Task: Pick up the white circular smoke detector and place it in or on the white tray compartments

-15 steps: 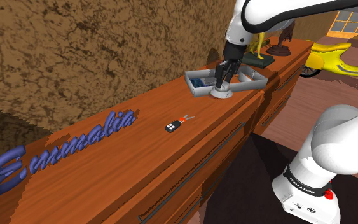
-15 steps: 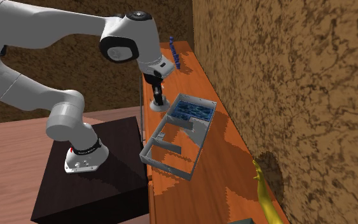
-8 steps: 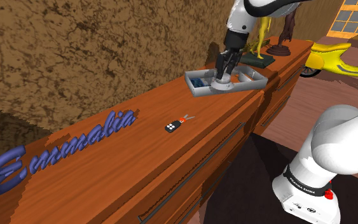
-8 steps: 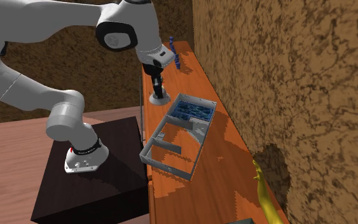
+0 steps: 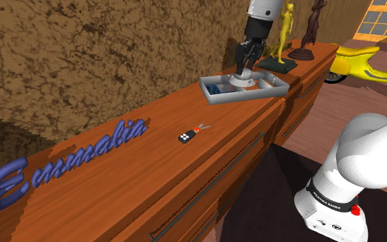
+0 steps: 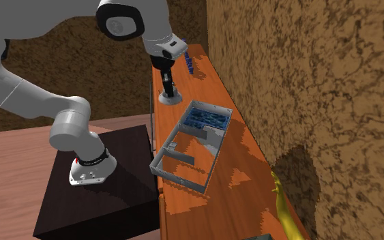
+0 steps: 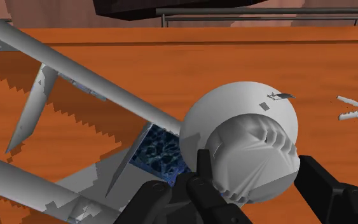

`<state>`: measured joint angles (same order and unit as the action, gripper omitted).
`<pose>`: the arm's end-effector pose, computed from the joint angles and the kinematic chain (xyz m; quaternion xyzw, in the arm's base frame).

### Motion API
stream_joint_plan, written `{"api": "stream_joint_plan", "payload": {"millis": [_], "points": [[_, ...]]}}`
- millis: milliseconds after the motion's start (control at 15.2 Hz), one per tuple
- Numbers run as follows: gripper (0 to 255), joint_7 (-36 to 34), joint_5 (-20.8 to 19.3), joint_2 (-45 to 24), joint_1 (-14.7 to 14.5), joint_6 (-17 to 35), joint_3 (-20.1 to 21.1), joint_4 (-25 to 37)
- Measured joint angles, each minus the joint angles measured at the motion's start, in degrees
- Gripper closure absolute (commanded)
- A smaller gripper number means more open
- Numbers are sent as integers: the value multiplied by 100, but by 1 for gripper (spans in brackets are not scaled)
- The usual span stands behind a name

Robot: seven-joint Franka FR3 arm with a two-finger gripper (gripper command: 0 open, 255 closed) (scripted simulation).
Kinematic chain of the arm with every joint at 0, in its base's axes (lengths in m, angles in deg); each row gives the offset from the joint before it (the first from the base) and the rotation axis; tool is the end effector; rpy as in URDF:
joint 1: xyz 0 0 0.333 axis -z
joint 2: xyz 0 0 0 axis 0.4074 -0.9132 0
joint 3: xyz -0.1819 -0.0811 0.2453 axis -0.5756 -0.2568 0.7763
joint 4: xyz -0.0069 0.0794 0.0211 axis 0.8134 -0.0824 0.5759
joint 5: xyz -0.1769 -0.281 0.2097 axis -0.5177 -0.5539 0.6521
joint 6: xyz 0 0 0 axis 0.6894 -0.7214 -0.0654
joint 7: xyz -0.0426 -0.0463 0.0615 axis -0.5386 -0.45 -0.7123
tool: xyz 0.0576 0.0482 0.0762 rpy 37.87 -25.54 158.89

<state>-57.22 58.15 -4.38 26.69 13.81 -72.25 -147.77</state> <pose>0.3714 -0.0612 0.5951 -0.9942 0.0714 -0.0544 0.0599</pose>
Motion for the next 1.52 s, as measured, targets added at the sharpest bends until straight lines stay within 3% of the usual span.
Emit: {"api": "stream_joint_plan", "payload": {"millis": [858, 1518], "points": [[255, 1476, -27, -1838, 246, -405, -1217, 2096], [255, 1642, -31, -1870, 288, 246, -1298, 1460]]}}
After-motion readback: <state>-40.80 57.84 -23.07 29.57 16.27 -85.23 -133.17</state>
